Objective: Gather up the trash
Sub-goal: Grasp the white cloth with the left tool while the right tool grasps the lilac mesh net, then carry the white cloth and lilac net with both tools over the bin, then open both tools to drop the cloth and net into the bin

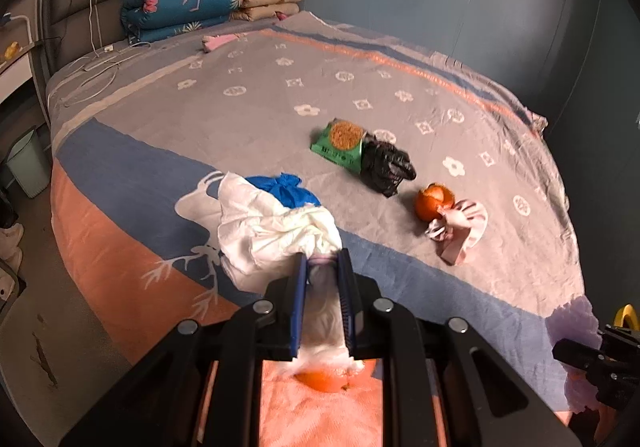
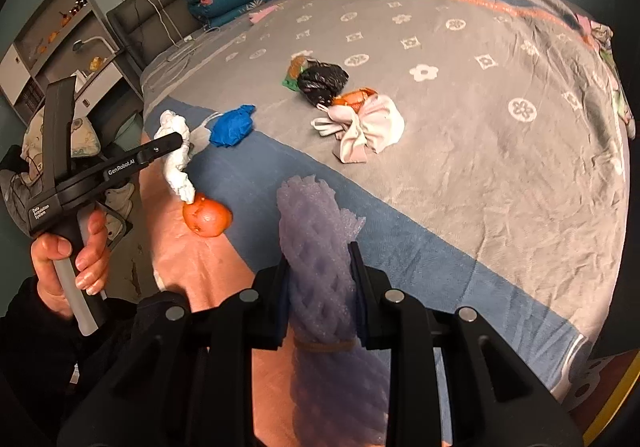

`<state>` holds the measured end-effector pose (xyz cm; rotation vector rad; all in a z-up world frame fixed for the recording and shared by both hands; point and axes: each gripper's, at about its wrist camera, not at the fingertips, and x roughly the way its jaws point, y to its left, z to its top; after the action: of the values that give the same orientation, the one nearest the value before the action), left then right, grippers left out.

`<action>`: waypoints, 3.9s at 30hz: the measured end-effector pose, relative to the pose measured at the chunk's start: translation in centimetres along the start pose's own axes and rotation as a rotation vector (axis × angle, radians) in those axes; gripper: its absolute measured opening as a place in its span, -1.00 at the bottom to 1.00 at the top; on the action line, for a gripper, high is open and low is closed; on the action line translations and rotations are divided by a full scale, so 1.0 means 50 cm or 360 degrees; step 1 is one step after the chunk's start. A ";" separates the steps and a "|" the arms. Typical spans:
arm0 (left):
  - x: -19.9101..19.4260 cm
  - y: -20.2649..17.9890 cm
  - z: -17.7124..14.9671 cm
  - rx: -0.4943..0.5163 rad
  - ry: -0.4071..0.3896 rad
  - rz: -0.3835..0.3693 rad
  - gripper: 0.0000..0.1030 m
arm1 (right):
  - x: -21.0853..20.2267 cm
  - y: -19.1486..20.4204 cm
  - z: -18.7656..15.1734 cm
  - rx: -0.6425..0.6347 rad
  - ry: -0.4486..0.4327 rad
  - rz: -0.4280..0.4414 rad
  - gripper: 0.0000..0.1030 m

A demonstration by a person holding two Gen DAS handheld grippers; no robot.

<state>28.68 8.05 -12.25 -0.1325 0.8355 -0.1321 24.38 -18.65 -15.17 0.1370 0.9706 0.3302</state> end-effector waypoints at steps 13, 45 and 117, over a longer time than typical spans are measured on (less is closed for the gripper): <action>-0.125 -0.028 0.006 0.0030 -0.0171 -0.0078 -0.72 | -0.116 0.029 -0.004 -0.0081 -0.0145 -0.0011 -0.52; -0.335 -0.317 -0.035 0.0301 -0.0375 -0.0526 -0.72 | -0.455 -0.112 -0.093 0.0122 -0.0600 -0.0209 -0.51; -0.176 -0.792 -0.238 0.0834 0.0168 -0.1049 0.28 | -0.627 -0.547 -0.323 0.0953 -0.0858 -0.0536 0.25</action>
<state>11.43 -30.19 -7.07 0.0997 0.8116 -0.9760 0.57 -55.41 -6.72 0.5700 0.5143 -0.3092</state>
